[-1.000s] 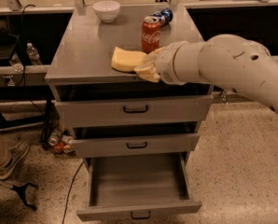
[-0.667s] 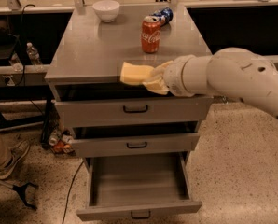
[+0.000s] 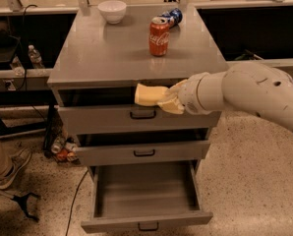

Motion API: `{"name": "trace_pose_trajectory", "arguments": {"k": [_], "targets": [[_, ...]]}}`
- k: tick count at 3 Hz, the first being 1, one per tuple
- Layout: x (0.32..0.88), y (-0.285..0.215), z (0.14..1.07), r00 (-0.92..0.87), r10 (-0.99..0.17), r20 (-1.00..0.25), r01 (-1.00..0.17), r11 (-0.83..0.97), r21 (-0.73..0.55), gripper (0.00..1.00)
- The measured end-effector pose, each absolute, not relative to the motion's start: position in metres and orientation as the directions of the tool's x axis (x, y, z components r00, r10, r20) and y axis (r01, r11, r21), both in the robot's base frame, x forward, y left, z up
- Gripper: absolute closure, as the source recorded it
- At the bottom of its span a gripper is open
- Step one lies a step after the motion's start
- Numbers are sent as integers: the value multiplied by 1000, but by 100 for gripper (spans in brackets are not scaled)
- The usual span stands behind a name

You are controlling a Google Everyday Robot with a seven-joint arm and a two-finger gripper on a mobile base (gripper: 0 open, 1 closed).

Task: Place sponge into bottom drawer

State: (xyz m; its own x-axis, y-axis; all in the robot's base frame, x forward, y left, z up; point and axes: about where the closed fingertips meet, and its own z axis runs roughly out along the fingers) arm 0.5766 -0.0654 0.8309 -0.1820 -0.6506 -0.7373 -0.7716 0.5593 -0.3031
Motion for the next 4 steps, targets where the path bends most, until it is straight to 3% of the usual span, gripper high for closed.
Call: {"name": "trace_pose_trajectory", "arguments": {"k": [2,4], "targets": [[557,-84,737,-247,-656,-713,-799,554,-233,100],[518,-120,580,-433,-683,-588,-807,584,-84,100]]}}
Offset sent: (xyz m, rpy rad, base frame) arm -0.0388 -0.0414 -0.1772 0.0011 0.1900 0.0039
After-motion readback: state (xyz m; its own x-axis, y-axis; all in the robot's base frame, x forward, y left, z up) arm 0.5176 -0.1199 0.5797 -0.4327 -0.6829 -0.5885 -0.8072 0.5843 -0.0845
